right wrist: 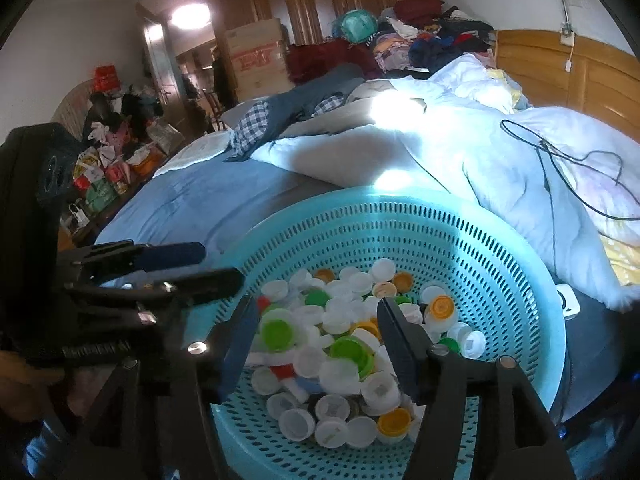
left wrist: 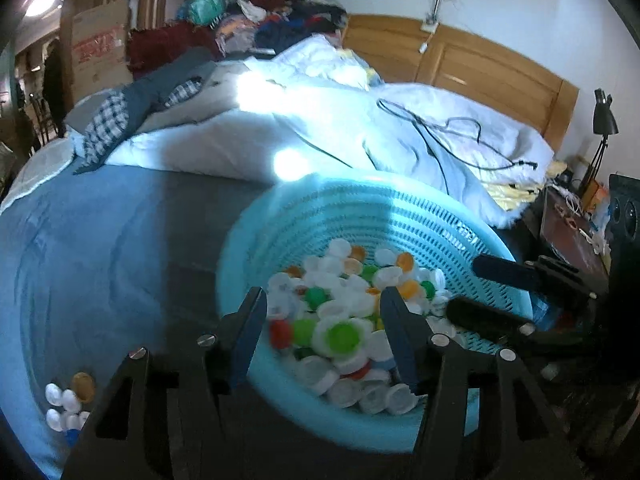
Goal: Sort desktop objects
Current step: 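Move both tools back and close the left tool on a white cap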
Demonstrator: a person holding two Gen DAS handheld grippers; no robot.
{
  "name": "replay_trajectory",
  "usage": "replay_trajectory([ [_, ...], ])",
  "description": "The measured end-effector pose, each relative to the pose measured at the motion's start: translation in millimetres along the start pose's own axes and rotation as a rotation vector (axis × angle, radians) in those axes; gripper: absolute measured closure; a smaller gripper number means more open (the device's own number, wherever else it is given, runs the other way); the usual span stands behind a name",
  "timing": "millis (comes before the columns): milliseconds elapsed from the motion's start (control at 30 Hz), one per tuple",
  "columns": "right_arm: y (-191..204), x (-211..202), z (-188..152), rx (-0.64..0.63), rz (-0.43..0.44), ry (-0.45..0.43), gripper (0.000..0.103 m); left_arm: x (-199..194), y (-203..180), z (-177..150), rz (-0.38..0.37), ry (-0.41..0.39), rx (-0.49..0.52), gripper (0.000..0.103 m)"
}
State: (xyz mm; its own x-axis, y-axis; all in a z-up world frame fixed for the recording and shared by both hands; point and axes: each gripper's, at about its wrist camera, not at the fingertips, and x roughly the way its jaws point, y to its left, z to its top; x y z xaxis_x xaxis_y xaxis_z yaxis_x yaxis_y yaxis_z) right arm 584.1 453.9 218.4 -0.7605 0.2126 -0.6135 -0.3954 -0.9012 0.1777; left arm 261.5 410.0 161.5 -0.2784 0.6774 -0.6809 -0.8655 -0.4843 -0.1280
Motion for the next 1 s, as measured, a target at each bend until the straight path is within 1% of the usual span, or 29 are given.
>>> replay_trajectory([
  [100, 18.2, -5.8, -2.0, -0.024, 0.039, -0.021, 0.036, -29.1, 42.7, -22.3, 0.005, -0.065, -0.077, 0.049],
  [133, 29.2, -6.5, -3.5, -0.046, 0.057, -0.024, 0.036, -43.3, 67.4, -36.2, 0.007, -0.097, -0.136, 0.044],
  [167, 37.4, -6.5, -5.3, -0.063, 0.07, -0.024, 0.036, -53.2, 87.1, -47.9, 0.032, -0.115, -0.177, 0.039],
  [200, 44.7, -6.0, -7.5, -0.078, 0.082, -0.023, 0.036, -62.1, 105.8, -60.4, 0.075, -0.125, -0.211, 0.038],
  [233, 55.0, -3.9, -10.6, -0.098, 0.095, -0.019, 0.033, -72.3, 131.3, -78.2, 0.127, -0.118, -0.243, 0.038],
  [267, 63.0, -1.9, -12.8, -0.114, 0.103, -0.013, 0.028, -77.2, 151.8, -92.5, 0.145, -0.084, -0.271, 0.038],
  [300, 72.9, 1.5, -16.2, -0.134, 0.115, -0.005, 0.026, -80.2, 169.0, -105.0, 0.156, -0.049, -0.296, 0.038],
  [333, 80.5, 5.7, -20.5, -0.149, 0.125, 0.006, 0.023, -85.2, 191.3, -123.7, 0.205, -0.01, -0.316, 0.038],
  [400, 93.7, 14.0, -28.0, -0.167, 0.147, 0.035, 0.023, -89.6, 217.5, -149.3, 0.3, 0.031, -0.324, 0.039],
  [433, 101.2, 19.3, -32.5, -0.178, 0.158, 0.053, 0.023, -88.1, 235.9, -163.9, 0.312, 0.069, -0.354, 0.039],
  [467, 106.9, 23.6, -34.9, -0.187, 0.165, 0.065, 0.023, -85.4, 247.7, -173.0, 0.315, 0.091, -0.376, 0.04],
  [533, 119.3, 32.1, -40.8, -0.207, 0.183, 0.09, 0.023, -77.4, 262.6, -185.4, 0.336, 0.113, -0.392, 0.04],
  [567, 124.1, 35.0, -42.8, -0.217, 0.19, 0.1, 0.023, -71.3, 268.8, -190.0, 0.334, 0.124, -0.396, 0.042],
  [600, 129.4, 37.5, -44.6, -0.23, 0.195, 0.108, 0.023, -65.6, 271.9, -193.2, 0.327, 0.13, -0.389, 0.046],
  [633, 136.1, 39.6, -46.6, -0.247, 0.196, 0.114, 0.024, -56.7, 274.2, -194.4, 0.335, 0.142, -0.369, 0.052],
  [700, 142.3, 41.9, -47.7, -0.269, 0.199, 0.121, 0.026, -43.9, 278.2, -196.7, 0.351, 0.147, -0.336, 0.053],
  [767, 144.6, 43.9, -48.1, -0.277, 0.201, 0.133, 0.028, -38.7, 283.9, -199.5, 0.344, 0.132, -0.324, 0.053],
  [867, 145.9, 51.9, -48.6, -0.275, 0.19, 0.15, 0.03, -35.9, 288.5, -196.2, 0.317, 0.099, -0.313, 0.053],
  [1000, 151.1, 68.7, -48.6, -0.276, 0.188, 0.184, 0.03, -31.7, 291.8, -186.0, 0.286, 0.087, -0.293, 0.051],
])
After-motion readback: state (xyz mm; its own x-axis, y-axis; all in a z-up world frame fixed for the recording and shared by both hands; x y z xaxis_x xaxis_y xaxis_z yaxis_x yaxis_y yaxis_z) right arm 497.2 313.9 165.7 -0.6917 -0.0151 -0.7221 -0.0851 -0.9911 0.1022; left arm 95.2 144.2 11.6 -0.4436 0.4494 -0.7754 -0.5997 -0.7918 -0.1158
